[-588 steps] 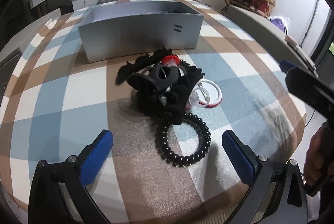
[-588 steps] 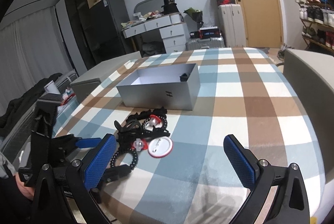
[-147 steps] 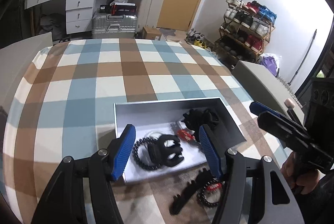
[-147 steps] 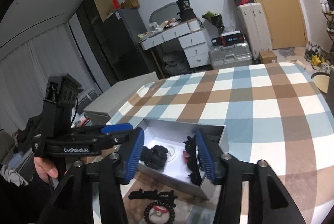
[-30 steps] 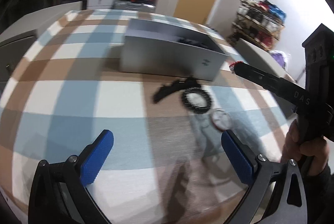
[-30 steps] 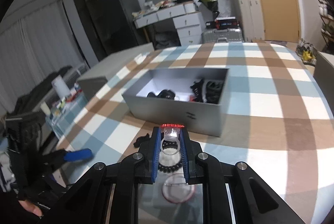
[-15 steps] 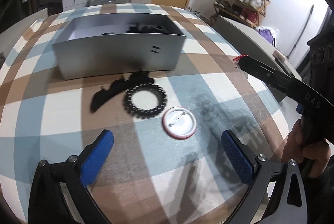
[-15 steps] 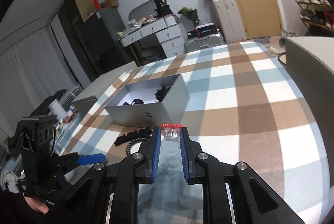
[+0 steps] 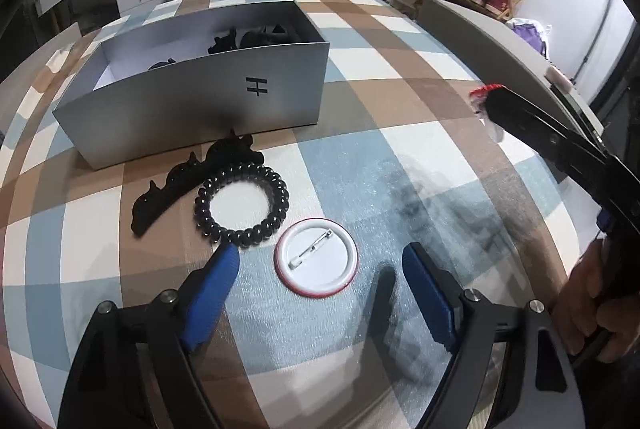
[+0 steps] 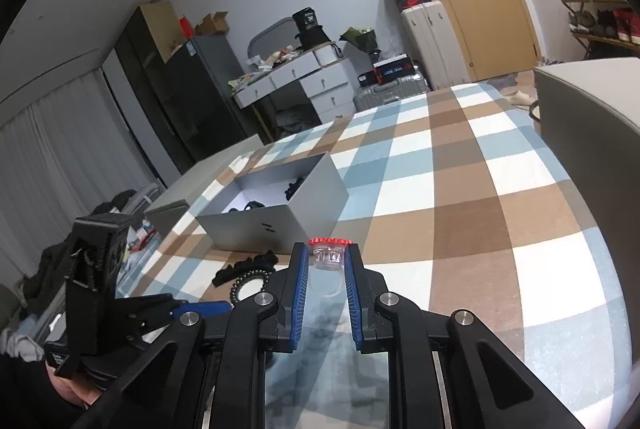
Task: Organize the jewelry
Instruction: 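Grasp the white round pin badge with the left gripper while the right holds the ring, then carry ring and pin badge into the silver box and open both grippers, then withdraw both grippers from the box back to the remaining pile, then grasp the black coil hair tie with the right gripper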
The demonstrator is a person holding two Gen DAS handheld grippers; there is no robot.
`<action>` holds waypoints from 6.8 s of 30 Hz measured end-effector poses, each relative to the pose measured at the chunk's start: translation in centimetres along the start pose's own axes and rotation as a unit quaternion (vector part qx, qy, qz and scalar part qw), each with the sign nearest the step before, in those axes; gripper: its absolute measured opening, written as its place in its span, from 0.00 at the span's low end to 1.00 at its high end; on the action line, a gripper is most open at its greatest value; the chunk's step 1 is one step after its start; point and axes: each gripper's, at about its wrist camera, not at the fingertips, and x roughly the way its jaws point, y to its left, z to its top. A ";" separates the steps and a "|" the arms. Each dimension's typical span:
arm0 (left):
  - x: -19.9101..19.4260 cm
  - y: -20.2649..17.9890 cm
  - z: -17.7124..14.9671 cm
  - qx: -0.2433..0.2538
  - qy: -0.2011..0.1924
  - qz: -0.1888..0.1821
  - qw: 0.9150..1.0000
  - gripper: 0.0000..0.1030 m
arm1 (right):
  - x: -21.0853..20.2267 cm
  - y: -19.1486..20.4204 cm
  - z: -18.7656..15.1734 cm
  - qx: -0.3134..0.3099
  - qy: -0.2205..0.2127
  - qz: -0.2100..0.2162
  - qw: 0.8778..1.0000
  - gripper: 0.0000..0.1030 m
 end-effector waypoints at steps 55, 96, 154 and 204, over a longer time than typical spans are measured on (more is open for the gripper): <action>-7.3 11.5 7.1 -0.049 -0.162 -0.005 0.986 0.36 | 8.0 9.6 8.0 -0.092 0.010 0.066 0.993 0.17; -4.4 12.9 9.8 -0.038 -0.128 -0.061 0.989 0.66 | 12.6 7.8 8.7 -0.075 0.030 0.028 0.996 0.59; -5.1 12.6 -2.7 -0.136 -0.185 0.058 0.972 0.99 | 11.8 10.5 -2.2 -0.175 0.172 -0.061 0.967 0.75; -4.0 13.1 -2.4 -0.143 -0.148 0.045 0.978 0.99 | 12.9 12.2 -3.7 -0.249 0.208 -0.074 0.943 0.09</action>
